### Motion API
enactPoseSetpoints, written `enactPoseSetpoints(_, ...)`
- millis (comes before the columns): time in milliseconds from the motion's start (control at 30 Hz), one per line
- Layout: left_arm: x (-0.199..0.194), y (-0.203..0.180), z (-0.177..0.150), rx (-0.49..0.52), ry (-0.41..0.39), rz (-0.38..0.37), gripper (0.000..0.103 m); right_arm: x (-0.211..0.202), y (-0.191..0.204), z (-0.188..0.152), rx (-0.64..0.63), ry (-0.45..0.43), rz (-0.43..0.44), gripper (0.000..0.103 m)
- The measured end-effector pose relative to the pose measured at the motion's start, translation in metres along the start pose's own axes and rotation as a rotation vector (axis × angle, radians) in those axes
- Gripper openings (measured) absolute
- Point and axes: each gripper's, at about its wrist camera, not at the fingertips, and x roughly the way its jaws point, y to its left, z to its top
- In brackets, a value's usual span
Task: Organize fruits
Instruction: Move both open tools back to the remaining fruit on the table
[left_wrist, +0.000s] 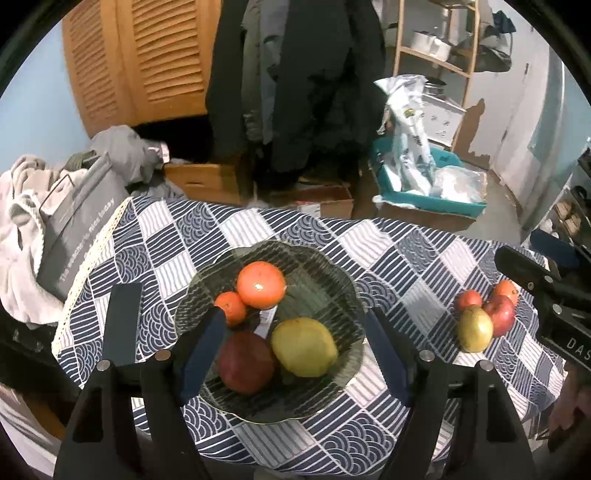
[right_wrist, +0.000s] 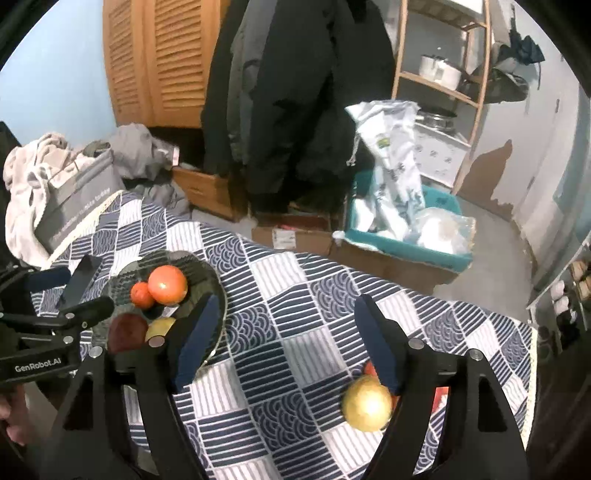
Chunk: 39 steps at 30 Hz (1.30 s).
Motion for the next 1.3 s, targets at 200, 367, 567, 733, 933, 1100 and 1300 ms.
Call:
enactPoseSetpoints(200,-0.012,-0.018,0.004,0.027,-0.028,-0.018,0.081,-0.022,-0.018,-0.005,0.012,-0.036,-0.026,0.082)
enactPoseSetpoints(367,-0.02,-0.034,0.006,0.046,-0.041,-0.029,0.081,-0.04,-0.034,-0.012,0.025,-0.06,-0.043,0.083)
enactPoseSetpoints(567,-0.031,-0.053,0.007,0.071,-0.065,-0.032,0.082,-0.06,-0.053,-0.021,0.041,-0.086,-0.071,0.083)
enactPoseSetpoints(733,-0.044,-0.071,0.006,0.094,-0.101,-0.039,0.088,-0.073,-0.069,-0.028,0.061,-0.1,-0.079,0.084)
enactPoseSetpoints(933,-0.052,-0.091,0.006,0.11,-0.118,-0.053,0.088,-0.087,-0.089,-0.034,0.096,-0.11,-0.089,0.084)
enactPoseSetpoints(1100,-0.054,-0.112,0.006,0.128,-0.116,-0.067,0.092,-0.099,-0.107,-0.038,0.122,-0.122,-0.107,0.085)
enactPoseSetpoints(1300,-0.049,-0.134,0.006,0.137,-0.102,-0.098,0.095,-0.103,-0.13,-0.048,0.154,-0.109,-0.137,0.086)
